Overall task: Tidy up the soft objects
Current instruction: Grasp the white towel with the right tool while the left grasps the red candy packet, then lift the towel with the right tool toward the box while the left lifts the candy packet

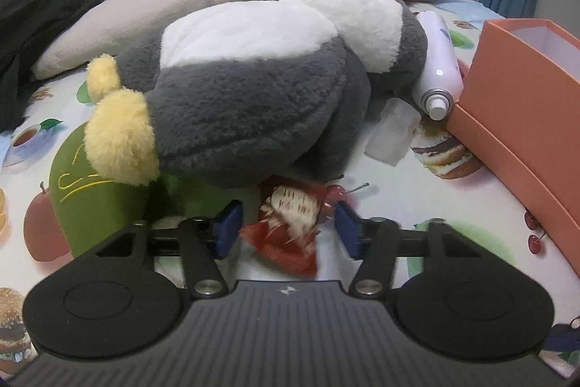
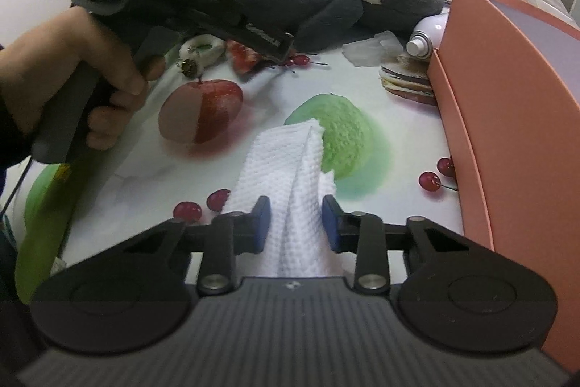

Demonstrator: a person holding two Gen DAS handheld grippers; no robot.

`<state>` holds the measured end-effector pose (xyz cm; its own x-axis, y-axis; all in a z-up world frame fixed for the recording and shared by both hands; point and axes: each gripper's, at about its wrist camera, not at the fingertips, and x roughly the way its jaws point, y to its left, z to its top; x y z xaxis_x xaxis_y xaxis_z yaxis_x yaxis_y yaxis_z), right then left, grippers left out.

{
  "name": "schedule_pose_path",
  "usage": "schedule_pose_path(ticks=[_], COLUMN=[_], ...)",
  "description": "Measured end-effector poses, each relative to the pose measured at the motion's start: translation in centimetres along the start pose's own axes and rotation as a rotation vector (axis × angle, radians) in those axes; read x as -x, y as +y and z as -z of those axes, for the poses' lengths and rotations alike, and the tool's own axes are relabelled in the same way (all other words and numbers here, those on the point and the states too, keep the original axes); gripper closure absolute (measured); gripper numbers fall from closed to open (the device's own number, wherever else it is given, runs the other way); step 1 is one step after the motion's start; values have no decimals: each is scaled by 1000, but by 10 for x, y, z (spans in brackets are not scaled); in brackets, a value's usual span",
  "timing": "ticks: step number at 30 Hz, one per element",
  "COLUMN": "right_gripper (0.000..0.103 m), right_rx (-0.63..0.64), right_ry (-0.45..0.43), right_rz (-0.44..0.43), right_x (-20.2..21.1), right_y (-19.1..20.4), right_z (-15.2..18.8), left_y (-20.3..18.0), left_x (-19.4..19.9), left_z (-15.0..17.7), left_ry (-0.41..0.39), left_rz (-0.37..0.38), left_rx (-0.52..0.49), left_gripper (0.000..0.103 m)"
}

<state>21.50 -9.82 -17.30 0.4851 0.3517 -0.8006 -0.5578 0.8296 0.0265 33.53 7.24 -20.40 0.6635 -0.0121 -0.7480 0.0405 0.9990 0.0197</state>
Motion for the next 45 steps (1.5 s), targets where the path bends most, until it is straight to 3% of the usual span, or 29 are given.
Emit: schedule_pose_path(ticks=[5, 15, 32, 43, 45], right_gripper=[79, 91, 91, 91, 91], right_rx=[13, -8, -96, -95, -107], right_ry=[5, 4, 13, 18, 16], right_rz=[-7, -9, 15, 7, 1], right_x=[1, 11, 41, 45, 46], right_y=[1, -2, -13, -12, -14], right_z=[0, 6, 34, 46, 46], left_y=[-7, -12, -40, -49, -50], left_x=[5, 24, 99, 135, 138], left_z=[1, 14, 90, 115, 118], left_ry=[-4, 2, 36, 91, 100], left_rz=[-10, 8, 7, 26, 37], left_rx=[-26, 41, 183, 292, 294], left_gripper=[58, 70, 71, 69, 62])
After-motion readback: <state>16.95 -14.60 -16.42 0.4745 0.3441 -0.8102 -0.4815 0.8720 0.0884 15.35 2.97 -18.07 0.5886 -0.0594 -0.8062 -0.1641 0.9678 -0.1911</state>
